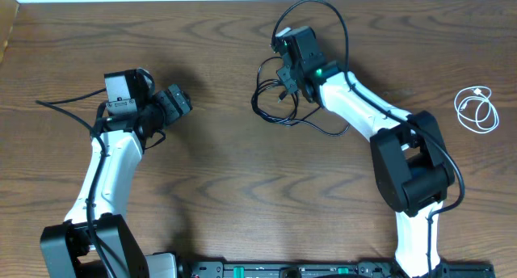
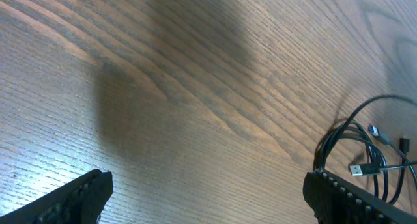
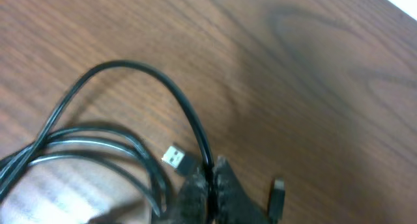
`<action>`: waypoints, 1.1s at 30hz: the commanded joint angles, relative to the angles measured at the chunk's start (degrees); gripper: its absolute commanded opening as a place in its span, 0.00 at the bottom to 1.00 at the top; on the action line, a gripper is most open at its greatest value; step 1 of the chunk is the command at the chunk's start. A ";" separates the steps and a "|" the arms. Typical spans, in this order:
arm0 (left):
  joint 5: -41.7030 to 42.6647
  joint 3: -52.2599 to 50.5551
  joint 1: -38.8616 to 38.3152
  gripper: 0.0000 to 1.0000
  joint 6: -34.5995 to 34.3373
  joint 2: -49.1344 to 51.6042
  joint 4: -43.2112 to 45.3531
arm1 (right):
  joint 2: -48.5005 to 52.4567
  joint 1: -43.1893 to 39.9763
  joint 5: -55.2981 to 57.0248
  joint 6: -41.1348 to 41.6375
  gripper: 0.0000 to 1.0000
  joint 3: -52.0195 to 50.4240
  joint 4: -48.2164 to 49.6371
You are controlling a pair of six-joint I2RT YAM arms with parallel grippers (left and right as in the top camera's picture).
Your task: Untangle cables
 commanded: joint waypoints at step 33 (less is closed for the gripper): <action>-0.44 0.70 0.20 0.98 0.07 -0.07 -0.13 | 0.50 -17.33 3.80 22.75 0.44 -8.31 -19.87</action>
